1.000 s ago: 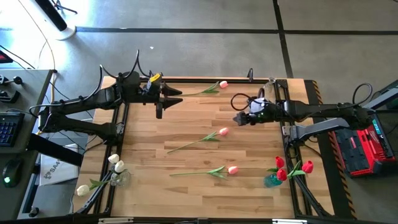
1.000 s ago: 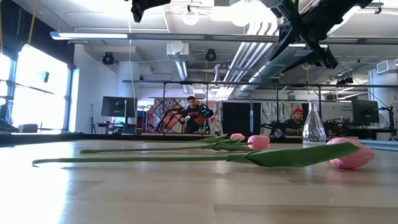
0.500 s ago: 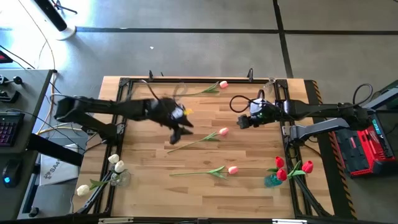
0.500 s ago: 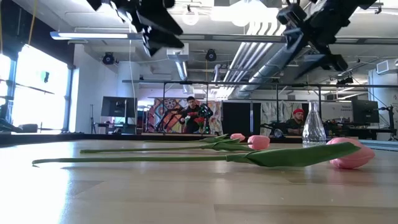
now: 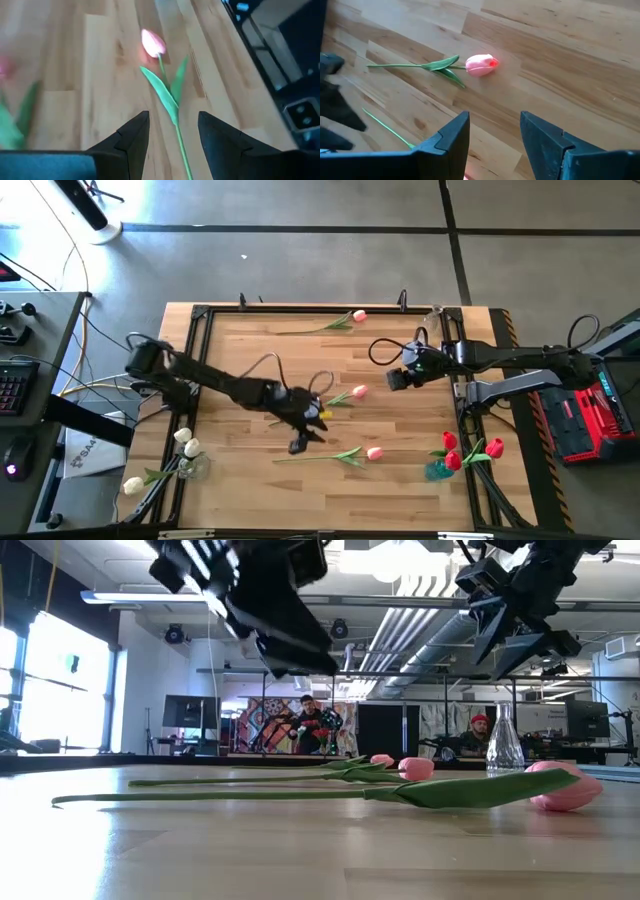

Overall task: Sort flowers into vase by color
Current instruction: Put the bottom pink flower into the top transparent vase

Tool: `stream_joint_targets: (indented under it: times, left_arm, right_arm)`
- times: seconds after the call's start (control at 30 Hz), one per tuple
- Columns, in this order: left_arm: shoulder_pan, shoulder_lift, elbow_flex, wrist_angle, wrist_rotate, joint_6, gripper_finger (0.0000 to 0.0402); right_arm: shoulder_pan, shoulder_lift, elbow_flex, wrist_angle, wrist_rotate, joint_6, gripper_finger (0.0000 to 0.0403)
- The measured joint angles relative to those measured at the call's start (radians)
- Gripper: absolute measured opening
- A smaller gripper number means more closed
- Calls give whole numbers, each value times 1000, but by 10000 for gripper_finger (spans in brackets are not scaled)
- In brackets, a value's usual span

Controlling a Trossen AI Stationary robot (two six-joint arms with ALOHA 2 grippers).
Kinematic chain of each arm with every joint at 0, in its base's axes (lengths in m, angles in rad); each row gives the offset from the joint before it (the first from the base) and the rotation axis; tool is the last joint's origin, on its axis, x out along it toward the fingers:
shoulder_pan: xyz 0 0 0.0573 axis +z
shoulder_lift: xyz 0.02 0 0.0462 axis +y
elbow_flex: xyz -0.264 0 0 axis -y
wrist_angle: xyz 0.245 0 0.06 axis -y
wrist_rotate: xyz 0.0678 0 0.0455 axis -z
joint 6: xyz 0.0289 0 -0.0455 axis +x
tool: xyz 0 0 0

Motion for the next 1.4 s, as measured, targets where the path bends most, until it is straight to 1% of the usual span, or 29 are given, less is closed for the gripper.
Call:
stream_joint_targets:
  times: [0.13,0.3,0.43,0.63,0.77,0.83,0.93,1.1,1.33,1.4]
  left_arm:
    - [-30,87,0,30,0,96,159]
    - [-45,145,0,78,-1,70,159]
    - [-54,156,0,95,-7,46,159]
    - [-93,155,1,99,-53,73,159]
    - [-114,155,1,99,-141,74,159]
    - [-118,155,1,100,-164,74,159]
    - [-123,161,1,101,-166,48,159]
    - [-142,210,1,110,-165,7,159]
    - [-166,272,2,124,-170,-7,158]
    - [-172,285,4,132,-184,-12,153]
  right_arm:
    - [0,0,0,-1,-26,-20,163]
    - [0,0,0,-10,-71,-52,163]
    - [0,0,0,-21,-96,-54,163]
    - [0,0,0,-27,-101,-64,163]
    - [0,0,0,-27,-101,-72,163]
    - [0,0,0,-27,-101,-72,163]
    - [0,0,0,-27,-101,-72,163]
    - [0,0,0,-27,-101,-63,163]
    - [0,0,0,-27,-101,-69,163]
    - [0,0,0,-27,-99,-71,163]
